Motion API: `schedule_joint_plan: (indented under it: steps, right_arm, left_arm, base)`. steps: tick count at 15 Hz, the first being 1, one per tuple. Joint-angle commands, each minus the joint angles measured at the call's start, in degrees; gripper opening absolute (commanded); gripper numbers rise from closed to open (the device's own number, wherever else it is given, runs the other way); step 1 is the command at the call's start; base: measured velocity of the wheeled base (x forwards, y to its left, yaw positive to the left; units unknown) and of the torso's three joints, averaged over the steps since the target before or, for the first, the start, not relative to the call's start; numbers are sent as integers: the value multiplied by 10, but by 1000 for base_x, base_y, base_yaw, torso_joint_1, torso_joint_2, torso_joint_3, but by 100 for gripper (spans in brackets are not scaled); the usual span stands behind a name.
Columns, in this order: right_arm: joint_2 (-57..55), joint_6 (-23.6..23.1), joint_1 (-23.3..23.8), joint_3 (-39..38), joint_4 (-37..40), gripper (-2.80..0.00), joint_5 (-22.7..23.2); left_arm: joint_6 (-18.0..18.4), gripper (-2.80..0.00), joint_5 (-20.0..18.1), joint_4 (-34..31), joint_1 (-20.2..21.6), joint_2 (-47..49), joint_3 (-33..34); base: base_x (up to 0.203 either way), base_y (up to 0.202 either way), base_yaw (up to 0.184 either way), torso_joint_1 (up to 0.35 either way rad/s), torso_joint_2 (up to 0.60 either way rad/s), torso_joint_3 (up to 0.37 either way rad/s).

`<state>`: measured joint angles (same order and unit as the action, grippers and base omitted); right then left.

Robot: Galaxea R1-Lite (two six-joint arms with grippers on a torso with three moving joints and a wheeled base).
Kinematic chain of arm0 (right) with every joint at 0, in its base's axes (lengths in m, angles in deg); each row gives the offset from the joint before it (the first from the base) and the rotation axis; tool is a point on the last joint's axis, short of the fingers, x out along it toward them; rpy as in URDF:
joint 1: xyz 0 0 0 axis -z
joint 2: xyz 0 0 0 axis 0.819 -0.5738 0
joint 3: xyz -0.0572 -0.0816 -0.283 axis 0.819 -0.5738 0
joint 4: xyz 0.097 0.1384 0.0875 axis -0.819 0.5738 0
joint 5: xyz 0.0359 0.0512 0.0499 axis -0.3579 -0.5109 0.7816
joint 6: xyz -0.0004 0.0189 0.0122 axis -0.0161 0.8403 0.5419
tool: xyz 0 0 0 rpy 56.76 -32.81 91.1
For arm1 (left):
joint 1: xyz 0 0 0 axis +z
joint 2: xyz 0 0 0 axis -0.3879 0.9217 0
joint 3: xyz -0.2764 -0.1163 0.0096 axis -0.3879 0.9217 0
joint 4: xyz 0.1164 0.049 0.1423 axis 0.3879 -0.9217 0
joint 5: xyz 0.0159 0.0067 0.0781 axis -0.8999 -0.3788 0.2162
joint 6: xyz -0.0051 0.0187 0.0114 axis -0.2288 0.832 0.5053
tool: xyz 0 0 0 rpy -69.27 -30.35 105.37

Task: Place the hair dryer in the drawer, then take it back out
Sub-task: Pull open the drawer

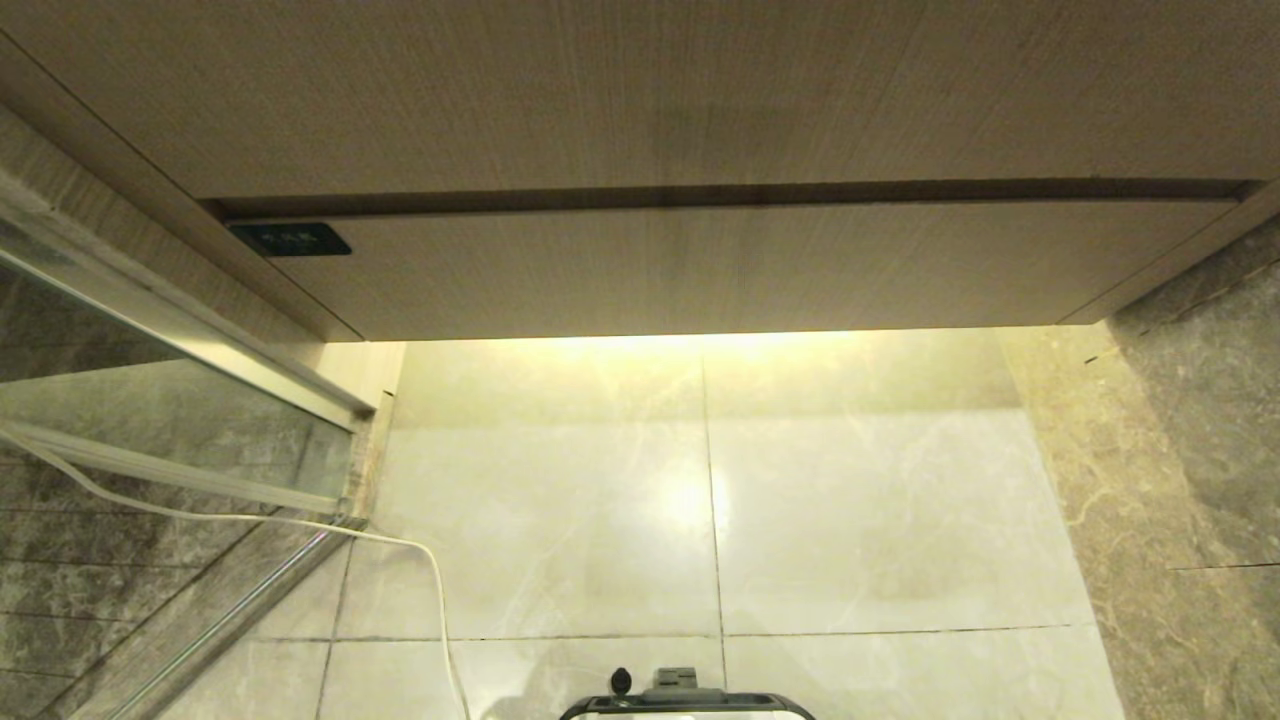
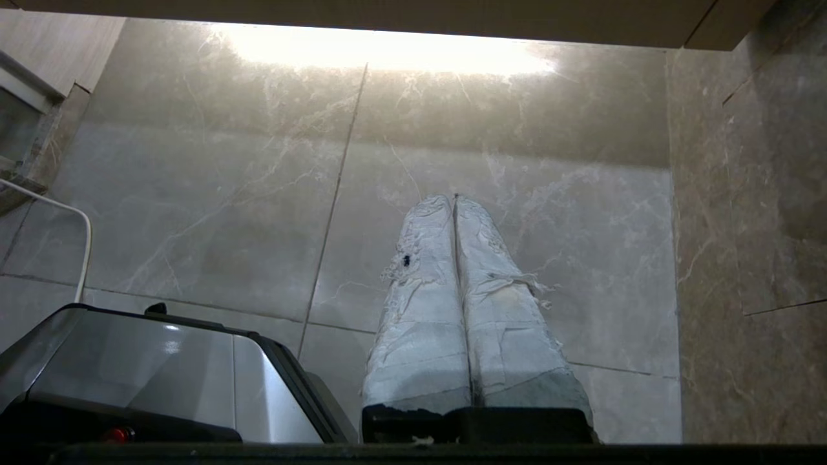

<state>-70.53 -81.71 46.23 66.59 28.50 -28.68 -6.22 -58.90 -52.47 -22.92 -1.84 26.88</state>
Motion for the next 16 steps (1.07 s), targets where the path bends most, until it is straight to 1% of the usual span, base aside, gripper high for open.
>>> schedule_joint_plan:
  steps: [1,4,5,6,7,8,9,11,12,13,14,16]
  right_arm:
    - [22,-5,0,-23,-2,-280,2]
    - [22,-8,0,-23,-8,-280,5]
    - [22,-11,0,-15,-5,-280,8]
    - [22,-10,0,18,3,-280,17]
    - [22,-8,0,74,22,-280,27]
    - [21,-7,-1,148,49,-280,35]
    - [11,-4,-6,251,91,-280,42]
    - [-38,6,-23,461,214,-280,51]
    - [-89,13,-32,562,283,-280,56]
    - [-159,22,-40,640,339,-280,64]
    - [-243,30,-49,696,387,-280,77]
    - [-388,33,-82,784,473,-280,99]
  left_arm:
    - [0,-280,0,0,0,0,1]
    - [0,-280,0,0,0,0,1]
    - [0,-280,0,0,0,0,1]
    - [0,-280,0,0,0,0,1]
    - [0,-280,0,0,0,0,1]
    - [0,-280,0,0,0,0,1]
    - [0,-280,0,0,0,0,1]
    - [0,-280,0,0,0,0,1]
    - [0,-280,0,0,0,0,1]
    - [0,-280,0,0,0,0,1]
    - [0,-280,0,0,0,0,1]
    - [0,-280,0,0,0,0,1]
  base:
    - [0,0,0,0,0,0]
    - [0,0,0,0,0,0]
    - [0,0,0,0,0,0]
    - [0,0,0,0,0,0]
    - [0,0,0,0,0,0]
    - [0,0,0,0,0,0]
    - [0,0,0,0,0,0]
    - [0,0,0,0,0,0]
    - [0,0,0,0,0,0]
    - [0,0,0,0,0,0]
    - [0,0,0,0,0,0]
    - [0,0,0,0,0,0]
